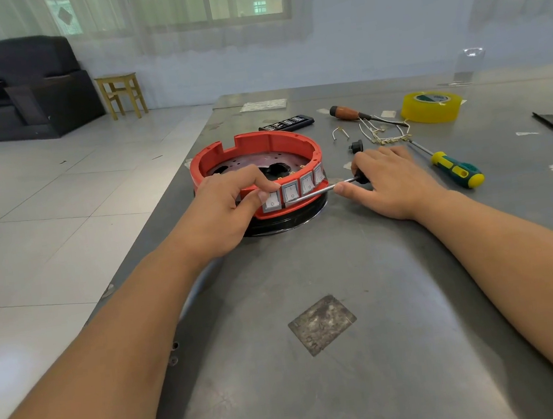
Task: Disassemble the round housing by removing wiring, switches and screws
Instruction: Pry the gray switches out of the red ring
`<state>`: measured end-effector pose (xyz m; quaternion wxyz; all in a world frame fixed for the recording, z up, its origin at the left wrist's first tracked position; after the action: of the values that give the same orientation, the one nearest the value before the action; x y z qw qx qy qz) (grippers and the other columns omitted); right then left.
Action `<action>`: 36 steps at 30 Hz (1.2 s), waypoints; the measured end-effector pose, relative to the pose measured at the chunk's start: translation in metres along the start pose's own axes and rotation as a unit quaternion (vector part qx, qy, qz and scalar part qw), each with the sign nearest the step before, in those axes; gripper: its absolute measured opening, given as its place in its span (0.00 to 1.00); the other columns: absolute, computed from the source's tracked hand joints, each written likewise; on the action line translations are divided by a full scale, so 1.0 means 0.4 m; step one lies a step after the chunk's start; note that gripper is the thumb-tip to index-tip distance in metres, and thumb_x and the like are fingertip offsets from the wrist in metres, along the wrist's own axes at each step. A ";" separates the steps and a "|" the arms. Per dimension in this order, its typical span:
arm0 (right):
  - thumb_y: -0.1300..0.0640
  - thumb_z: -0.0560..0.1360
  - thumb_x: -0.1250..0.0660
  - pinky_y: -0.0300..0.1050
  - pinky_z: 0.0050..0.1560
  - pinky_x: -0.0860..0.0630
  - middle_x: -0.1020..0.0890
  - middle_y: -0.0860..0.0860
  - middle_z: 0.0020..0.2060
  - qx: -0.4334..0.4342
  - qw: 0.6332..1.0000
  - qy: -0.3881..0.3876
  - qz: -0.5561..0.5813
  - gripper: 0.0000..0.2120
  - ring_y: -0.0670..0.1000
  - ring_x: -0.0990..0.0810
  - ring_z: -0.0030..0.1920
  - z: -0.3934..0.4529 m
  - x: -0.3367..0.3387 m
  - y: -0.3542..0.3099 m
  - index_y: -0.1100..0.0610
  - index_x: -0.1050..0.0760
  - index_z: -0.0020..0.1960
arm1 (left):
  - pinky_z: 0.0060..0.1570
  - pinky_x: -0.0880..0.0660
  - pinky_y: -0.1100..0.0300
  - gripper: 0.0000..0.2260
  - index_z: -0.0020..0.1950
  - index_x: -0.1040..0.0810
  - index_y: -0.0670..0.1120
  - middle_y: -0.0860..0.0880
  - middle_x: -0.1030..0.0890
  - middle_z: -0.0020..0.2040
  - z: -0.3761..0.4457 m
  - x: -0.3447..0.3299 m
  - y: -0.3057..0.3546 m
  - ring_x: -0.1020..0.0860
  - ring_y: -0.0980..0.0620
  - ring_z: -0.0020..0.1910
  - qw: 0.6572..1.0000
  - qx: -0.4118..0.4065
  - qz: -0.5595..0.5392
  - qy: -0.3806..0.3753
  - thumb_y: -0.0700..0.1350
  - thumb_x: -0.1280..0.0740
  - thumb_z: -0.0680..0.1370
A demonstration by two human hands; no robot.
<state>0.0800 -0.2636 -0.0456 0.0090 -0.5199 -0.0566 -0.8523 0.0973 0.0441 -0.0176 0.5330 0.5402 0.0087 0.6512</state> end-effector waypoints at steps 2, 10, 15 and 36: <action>0.23 0.75 0.56 0.53 0.57 0.34 0.25 0.48 0.41 0.003 1.000 -0.006 0.006 0.32 0.53 0.27 0.46 0.004 -0.003 0.000 0.50 0.32 0.45 | 0.62 0.21 0.50 0.08 0.60 0.17 0.50 0.55 0.19 0.58 -0.004 0.000 0.003 0.24 0.59 0.60 1.000 -0.008 -0.003 0.003 0.42 0.35 0.85; 0.23 0.76 0.57 0.51 0.52 0.35 0.26 0.47 0.39 -0.001 1.000 -0.005 -0.012 0.32 0.51 0.29 0.43 -0.022 0.014 0.000 0.49 0.32 0.44 | 0.65 0.25 0.48 0.12 0.59 0.23 0.65 0.72 0.26 0.56 -0.018 0.000 0.001 0.27 0.62 0.59 1.000 -0.019 0.015 0.010 0.45 0.35 0.85; 0.23 0.76 0.56 0.48 0.49 0.36 0.26 0.44 0.36 -0.020 0.999 0.018 -0.036 0.31 0.50 0.27 0.41 -0.066 0.037 -0.001 0.49 0.32 0.41 | 0.65 0.24 0.49 0.13 0.64 0.27 0.67 0.64 0.26 0.61 -0.022 -0.007 -0.010 0.29 0.52 0.67 0.999 -0.008 0.026 0.018 0.49 0.36 0.85; 0.40 0.83 0.44 0.42 0.29 0.41 0.20 0.52 0.42 -0.235 0.957 0.022 -0.170 0.18 0.56 0.20 0.41 -0.138 0.067 0.005 0.53 0.26 0.48 | 0.62 0.22 0.48 0.09 0.57 0.21 0.65 0.67 0.22 0.58 -0.034 -0.020 -0.009 0.28 0.55 0.66 0.996 0.014 -0.031 0.080 0.49 0.31 0.82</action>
<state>0.0187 -0.2703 -0.0466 -0.2568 -0.4709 0.0580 -0.8420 0.0889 0.0479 -0.0309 0.5428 0.4931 0.0775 0.6755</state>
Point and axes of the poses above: each hand's wrist, its own z-axis towards the middle knuckle, its own x-axis out of the back of the hand, y = z × x, the point moved 2 cm from there along z, towards the middle knuckle
